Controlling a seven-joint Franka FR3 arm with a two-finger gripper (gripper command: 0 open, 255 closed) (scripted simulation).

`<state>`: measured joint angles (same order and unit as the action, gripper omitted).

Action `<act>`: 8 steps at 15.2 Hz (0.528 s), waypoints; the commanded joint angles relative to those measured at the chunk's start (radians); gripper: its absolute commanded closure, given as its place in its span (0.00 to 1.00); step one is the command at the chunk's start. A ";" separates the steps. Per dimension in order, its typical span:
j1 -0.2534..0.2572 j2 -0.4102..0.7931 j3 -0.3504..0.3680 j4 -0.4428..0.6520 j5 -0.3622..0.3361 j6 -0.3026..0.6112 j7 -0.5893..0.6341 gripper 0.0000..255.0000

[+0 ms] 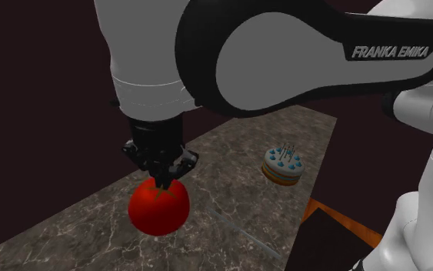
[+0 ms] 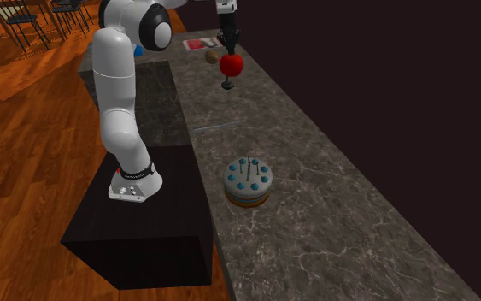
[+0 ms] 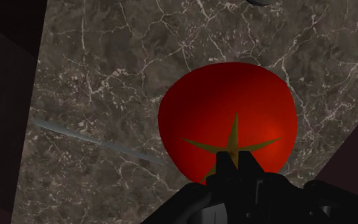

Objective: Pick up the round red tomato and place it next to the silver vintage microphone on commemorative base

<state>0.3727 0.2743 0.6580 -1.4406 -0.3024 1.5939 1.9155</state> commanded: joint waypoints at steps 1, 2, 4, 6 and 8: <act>-0.007 -0.007 -0.001 -0.037 0.004 0.032 0.002 1.00; -0.010 -0.009 -0.001 -0.053 0.004 0.046 0.004 1.00; -0.014 -0.011 -0.002 -0.082 0.005 0.073 0.007 1.00; -0.017 -0.012 -0.003 -0.110 0.004 0.100 0.011 1.00; -0.020 -0.012 -0.004 -0.137 0.003 0.126 0.015 1.00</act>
<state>0.3533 0.2606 0.6542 -1.5646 -0.2973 1.7056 1.9269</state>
